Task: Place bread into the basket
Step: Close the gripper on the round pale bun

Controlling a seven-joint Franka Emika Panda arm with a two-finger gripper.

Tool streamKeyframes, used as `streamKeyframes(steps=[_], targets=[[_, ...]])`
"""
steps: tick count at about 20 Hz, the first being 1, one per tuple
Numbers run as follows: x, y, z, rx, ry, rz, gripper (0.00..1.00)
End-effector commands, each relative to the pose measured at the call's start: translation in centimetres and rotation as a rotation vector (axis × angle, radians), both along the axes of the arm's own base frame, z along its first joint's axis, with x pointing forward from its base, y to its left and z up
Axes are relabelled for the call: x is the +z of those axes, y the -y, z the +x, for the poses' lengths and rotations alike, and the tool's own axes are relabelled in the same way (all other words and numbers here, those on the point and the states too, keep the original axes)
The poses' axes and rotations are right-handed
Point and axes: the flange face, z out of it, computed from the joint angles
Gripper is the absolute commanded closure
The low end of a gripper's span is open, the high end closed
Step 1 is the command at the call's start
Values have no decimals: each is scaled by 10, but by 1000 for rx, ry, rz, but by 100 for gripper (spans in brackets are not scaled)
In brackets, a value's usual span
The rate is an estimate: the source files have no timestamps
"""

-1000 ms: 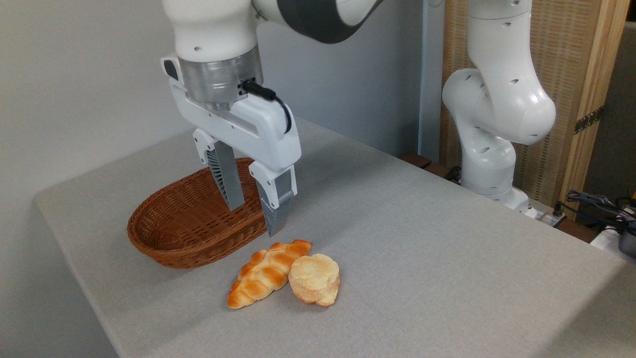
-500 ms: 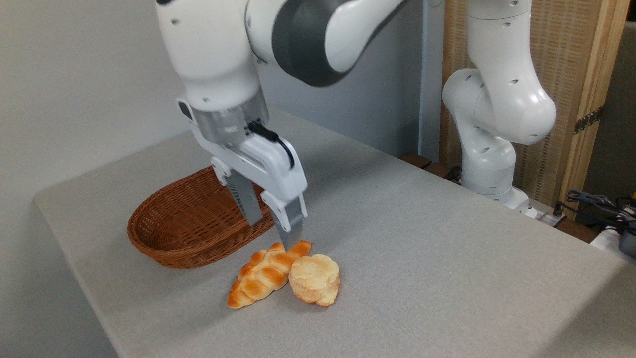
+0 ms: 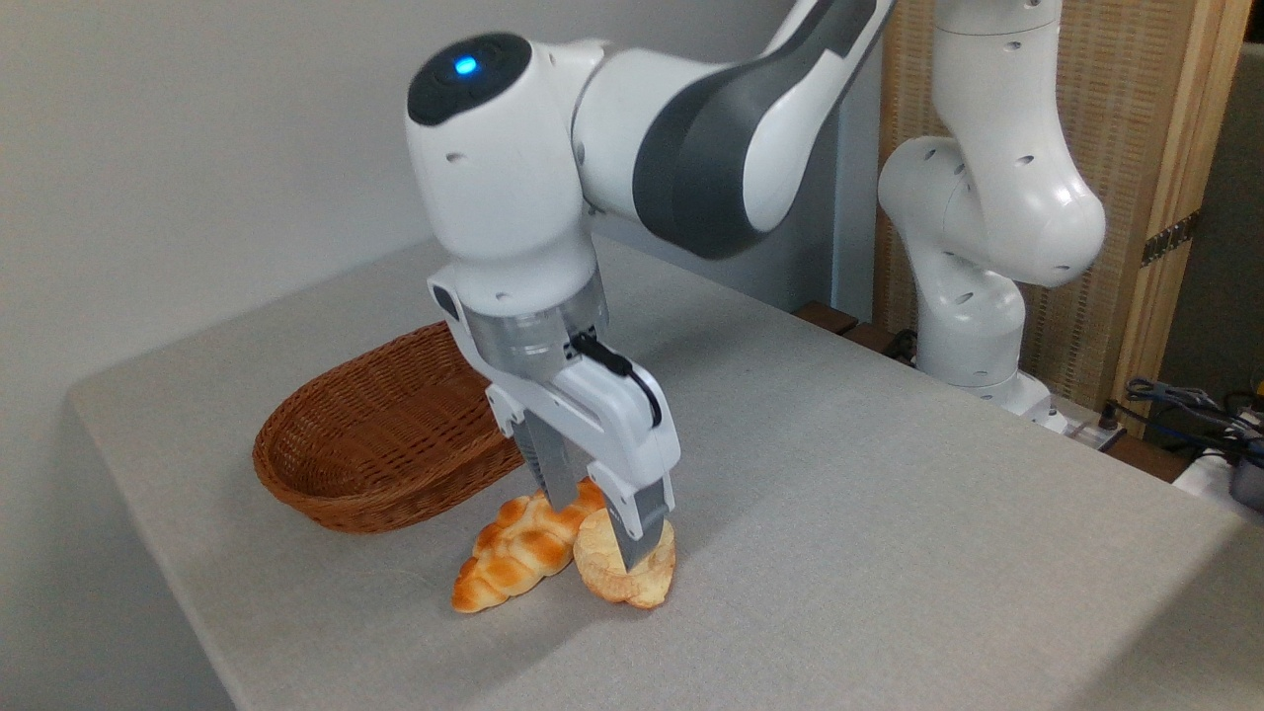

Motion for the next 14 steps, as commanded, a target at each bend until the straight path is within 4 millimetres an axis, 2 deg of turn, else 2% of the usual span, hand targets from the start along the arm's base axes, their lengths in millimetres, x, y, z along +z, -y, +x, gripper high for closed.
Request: streamKeyframes(steps=[1,14], targets=[[-5,1,-8,-20,27,12,0],[-19,0,-8,-54,15,13,0]])
